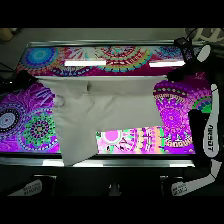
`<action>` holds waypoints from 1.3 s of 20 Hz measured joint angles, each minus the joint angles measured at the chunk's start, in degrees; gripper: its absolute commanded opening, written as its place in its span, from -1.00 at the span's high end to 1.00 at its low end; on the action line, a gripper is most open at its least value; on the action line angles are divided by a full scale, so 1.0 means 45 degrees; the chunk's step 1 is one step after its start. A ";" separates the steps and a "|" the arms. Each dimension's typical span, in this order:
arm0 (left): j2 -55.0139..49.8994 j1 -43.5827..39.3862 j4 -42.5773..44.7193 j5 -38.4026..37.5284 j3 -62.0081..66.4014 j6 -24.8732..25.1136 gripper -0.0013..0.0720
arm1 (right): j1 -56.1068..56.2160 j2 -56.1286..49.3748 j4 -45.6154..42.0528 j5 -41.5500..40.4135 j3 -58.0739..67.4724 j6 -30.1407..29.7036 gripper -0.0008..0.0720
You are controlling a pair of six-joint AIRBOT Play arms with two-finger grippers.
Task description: Fold the shirts.
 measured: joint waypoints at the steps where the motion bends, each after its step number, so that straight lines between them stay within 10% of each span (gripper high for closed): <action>1: -0.0593 -0.0102 -0.0248 0.0185 -0.0058 0.0306 0.89 | -0.0005 -0.0296 0.0248 -0.0486 -0.0015 0.0267 0.91; 4: -0.1962 -0.0559 -0.0738 0.0515 -0.0151 0.0937 0.70 | -0.0015 -0.1098 0.1263 -0.1622 -0.0024 0.0758 0.85; 6: -0.2603 -0.0923 -0.0947 0.0525 -0.0180 0.1122 -0.70 | -0.0029 -0.1481 0.1724 -0.2030 -0.0024 0.0889 -0.24; 7: -0.2778 -0.1001 -0.1035 0.0408 -0.0151 0.1190 -0.90 | -0.0073 -0.1588 0.1904 -0.2098 0.0000 0.0753 -0.56; 10: -0.3084 -0.0617 -0.0500 -0.1462 0.0374 0.1389 -0.23 | -0.0578 -0.1496 0.2161 -0.1234 0.0223 -0.0729 -0.46; 12: -0.3157 -0.0010 0.0748 -0.3395 0.0578 0.1151 -0.25 | -0.1331 -0.1360 0.2215 0.0112 0.0282 -0.1462 -0.11; 17: -0.2948 0.0933 0.2312 -0.6533 -0.1336 0.1001 -0.11 | -0.2900 -0.1253 0.2866 0.3619 -0.0442 -0.2365 -0.08; 26: -0.2788 0.1015 0.1443 -0.6188 -0.4279 0.2118 -0.10 | -0.3084 -0.1239 0.3283 0.5464 -0.1345 -0.2890 -0.08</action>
